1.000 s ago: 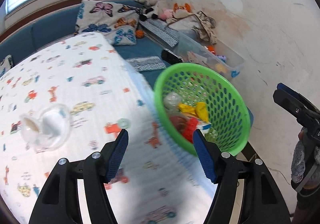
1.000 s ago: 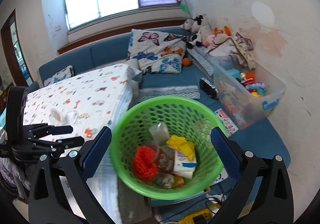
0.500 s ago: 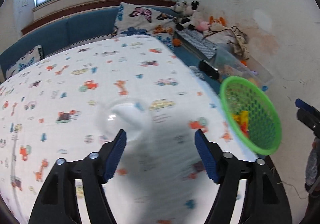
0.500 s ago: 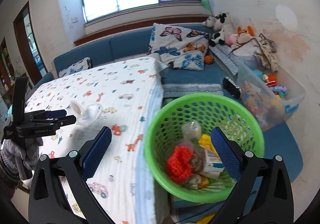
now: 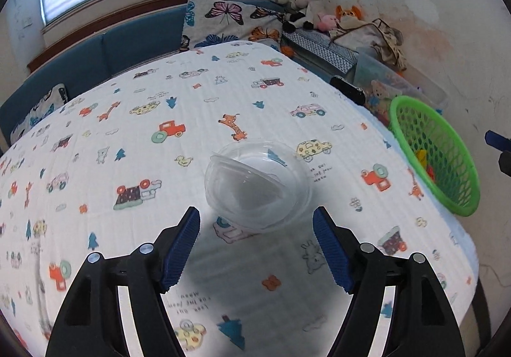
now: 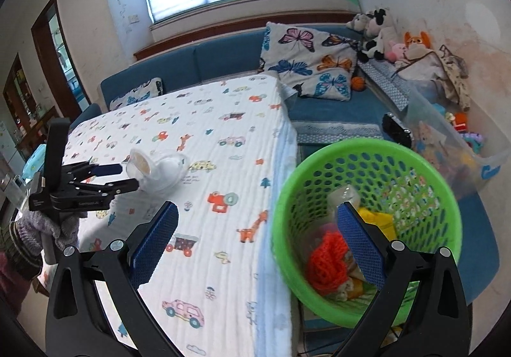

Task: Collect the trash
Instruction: 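Move both grippers back to the bed toward the clear dome lid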

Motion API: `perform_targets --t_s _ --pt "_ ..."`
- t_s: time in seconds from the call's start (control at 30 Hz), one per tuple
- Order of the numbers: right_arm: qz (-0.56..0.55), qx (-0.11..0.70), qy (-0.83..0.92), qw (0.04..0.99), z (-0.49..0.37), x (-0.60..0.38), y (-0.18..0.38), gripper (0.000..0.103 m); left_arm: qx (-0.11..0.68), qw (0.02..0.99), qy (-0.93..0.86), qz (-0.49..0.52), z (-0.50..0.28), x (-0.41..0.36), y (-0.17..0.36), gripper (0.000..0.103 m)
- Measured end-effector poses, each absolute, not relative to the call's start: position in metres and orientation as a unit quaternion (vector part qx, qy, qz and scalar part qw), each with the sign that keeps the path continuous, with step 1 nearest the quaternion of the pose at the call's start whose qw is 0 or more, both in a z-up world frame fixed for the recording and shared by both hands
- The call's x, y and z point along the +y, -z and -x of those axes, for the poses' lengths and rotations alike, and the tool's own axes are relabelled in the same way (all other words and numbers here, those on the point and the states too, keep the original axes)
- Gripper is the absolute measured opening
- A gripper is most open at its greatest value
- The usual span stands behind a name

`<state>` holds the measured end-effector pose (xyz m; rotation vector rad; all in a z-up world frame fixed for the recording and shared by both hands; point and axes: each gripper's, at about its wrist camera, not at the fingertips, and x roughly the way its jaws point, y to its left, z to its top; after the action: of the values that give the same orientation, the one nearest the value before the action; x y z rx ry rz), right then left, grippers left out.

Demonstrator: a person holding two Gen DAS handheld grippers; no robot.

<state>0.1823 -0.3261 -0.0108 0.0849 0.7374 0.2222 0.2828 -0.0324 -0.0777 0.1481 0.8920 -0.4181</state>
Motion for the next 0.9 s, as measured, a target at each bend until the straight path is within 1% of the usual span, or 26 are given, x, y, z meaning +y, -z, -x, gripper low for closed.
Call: perform_targets --t_s 0.13,0.47,0.57,0.6,0.9 --pt "-0.040 0.366 -0.116 0.922 -0.188 -0.317 0.015 0.098 0.424 0.876 0.212 -0.086 -0.290 -0.035 0.081 0.071" --pt "-0.035 0.379 -0.132 0.915 -0.201 -0.297 0.024 0.098 0.428 0.869 0.238 -0.078 -0.307 -0.030 0.088 0.070" --pt "-0.033 0.383 -0.134 0.913 -0.204 -0.292 0.027 0.098 0.423 0.868 0.248 -0.076 -0.308 -0.030 0.087 0.068" --pt "-0.034 0.384 -0.135 0.913 -0.204 -0.290 0.027 0.098 0.421 0.868 0.251 -0.076 -0.308 -0.030 0.087 0.064" --pt "-0.022 0.396 -0.145 0.906 -0.212 -0.274 0.036 0.098 0.404 0.874 0.263 -0.065 -0.301 -0.027 0.086 0.063"
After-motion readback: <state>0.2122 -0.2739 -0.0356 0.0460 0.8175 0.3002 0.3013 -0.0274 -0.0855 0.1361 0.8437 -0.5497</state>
